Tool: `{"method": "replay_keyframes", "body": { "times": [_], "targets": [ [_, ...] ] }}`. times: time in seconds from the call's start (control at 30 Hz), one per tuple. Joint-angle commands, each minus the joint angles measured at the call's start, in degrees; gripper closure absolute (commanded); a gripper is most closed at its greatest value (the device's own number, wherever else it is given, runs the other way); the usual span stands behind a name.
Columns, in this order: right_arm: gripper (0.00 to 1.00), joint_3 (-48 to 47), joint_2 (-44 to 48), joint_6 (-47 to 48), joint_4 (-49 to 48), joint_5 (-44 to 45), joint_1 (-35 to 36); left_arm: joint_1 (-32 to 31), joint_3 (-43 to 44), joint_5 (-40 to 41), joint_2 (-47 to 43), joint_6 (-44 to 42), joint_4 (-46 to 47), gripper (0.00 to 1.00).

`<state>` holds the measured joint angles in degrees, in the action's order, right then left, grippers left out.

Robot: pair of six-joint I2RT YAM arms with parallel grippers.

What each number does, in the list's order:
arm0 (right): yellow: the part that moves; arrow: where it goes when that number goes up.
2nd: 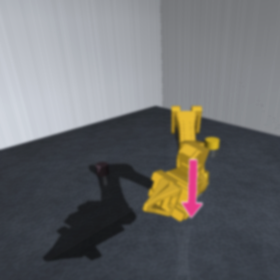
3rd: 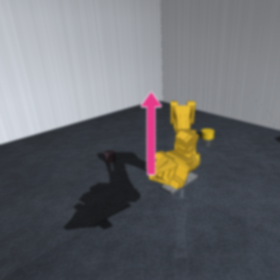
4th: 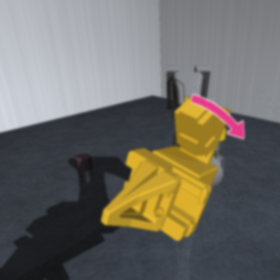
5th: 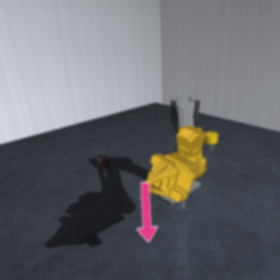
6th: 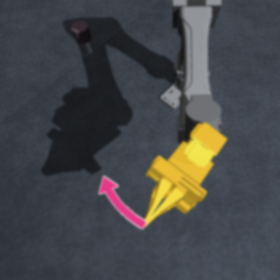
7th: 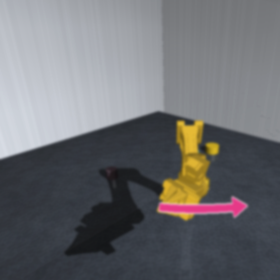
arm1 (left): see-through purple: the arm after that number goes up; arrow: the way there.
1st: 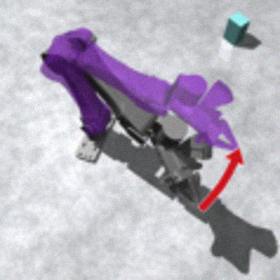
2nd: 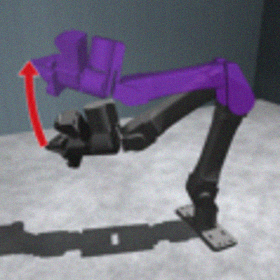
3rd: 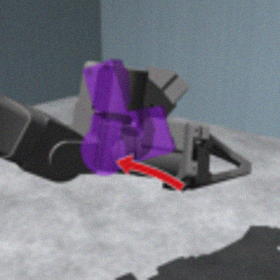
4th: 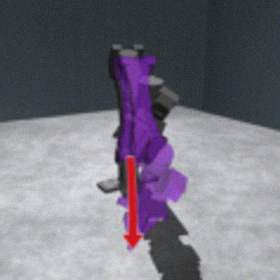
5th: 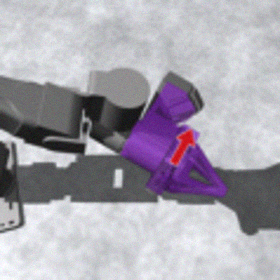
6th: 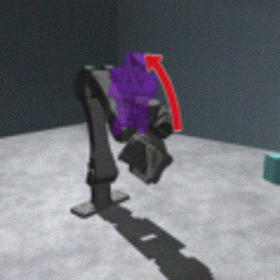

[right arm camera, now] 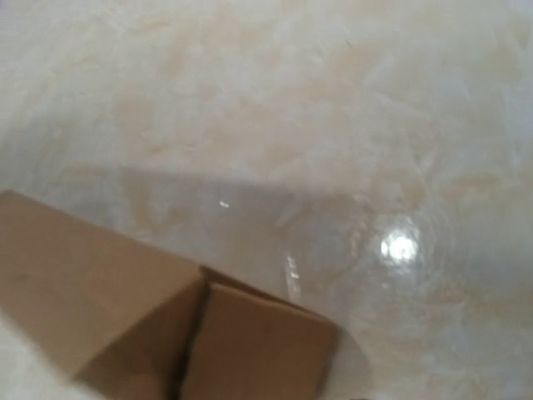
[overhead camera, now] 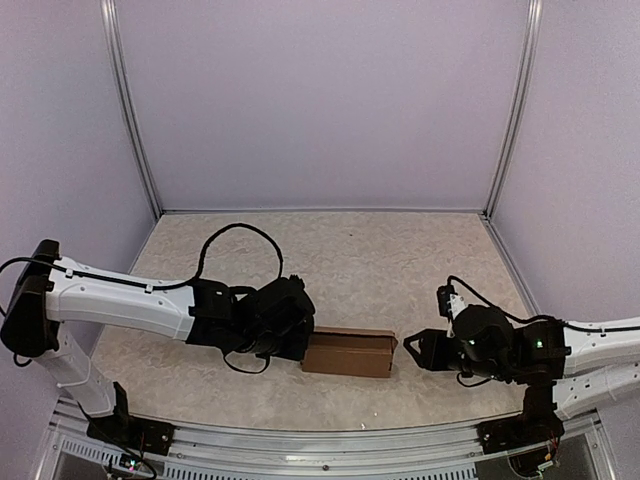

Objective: Fold the paper box

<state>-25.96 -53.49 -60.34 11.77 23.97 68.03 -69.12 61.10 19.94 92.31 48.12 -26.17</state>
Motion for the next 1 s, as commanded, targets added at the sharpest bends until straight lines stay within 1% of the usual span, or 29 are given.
{"method": "replay_keyframes", "body": {
  "times": [0.0, 0.07, 0.1, 0.17, 0.2, 0.23, 0.33, 0.43, 0.77, 0.87, 0.97],
  "targets": [
    [0.6, -1.8, 7.5, 6.6, 5.1, -0.4, -0.1, 0.2, -1.9, 0.5, 0.3, 0.6, -5.3, 1.0],
    [0.64, -3.0, 9.5, 7.8, 6.3, 0.4, -0.2, 0.2, -1.8, 0.4, 0.5, 0.5, -5.3, 1.0],
    [0.69, -3.7, 10.0, 8.0, 7.2, 1.5, -0.2, 0.2, -1.7, 0.4, 0.6, 0.4, -5.3, 1.0],
    [0.9, -5.2, 10.1, 8.0, 8.8, 3.3, -0.3, 0.2, -1.5, 0.3, 0.8, 0.3, -5.3, 1.0],
    [0.98, -5.8, 9.7, 8.2, 9.2, 3.8, -0.3, 0.2, -1.4, 0.3, 0.9, 0.2, -5.4, 1.0],
    [1.0, -6.3, 9.0, 8.1, 9.5, 4.2, -0.3, 0.2, -1.3, 0.3, 1.1, 0.2, -5.4, 1.0],
    [1.0, -7.1, 6.4, 7.9, 8.3, 4.8, -0.4, 0.2, -1.1, 0.2, 1.1, 0.1, -5.3, 1.0],
    [1.0, -7.7, 3.6, 8.8, 4.5, 4.1, -0.7, 0.2, -0.8, 0.0, 1.4, 0.1, -5.3, 1.0],
    [1.0, -13.5, -7.9, 14.7, -2.8, 1.7, -1.2, 0.1, -0.4, -0.3, 1.8, 0.1, -4.9, 1.0],
    [1.0, -13.0, -9.7, 15.1, -5.4, 0.7, -1.7, 0.1, -0.4, -0.4, 1.8, 0.1, -4.7, 1.0],
    [1.0, -10.5, -11.4, 13.4, -8.2, -0.9, -2.2, 0.0, -0.3, -0.3, 1.7, 0.1, -4.8, 1.0]
  ]
}}
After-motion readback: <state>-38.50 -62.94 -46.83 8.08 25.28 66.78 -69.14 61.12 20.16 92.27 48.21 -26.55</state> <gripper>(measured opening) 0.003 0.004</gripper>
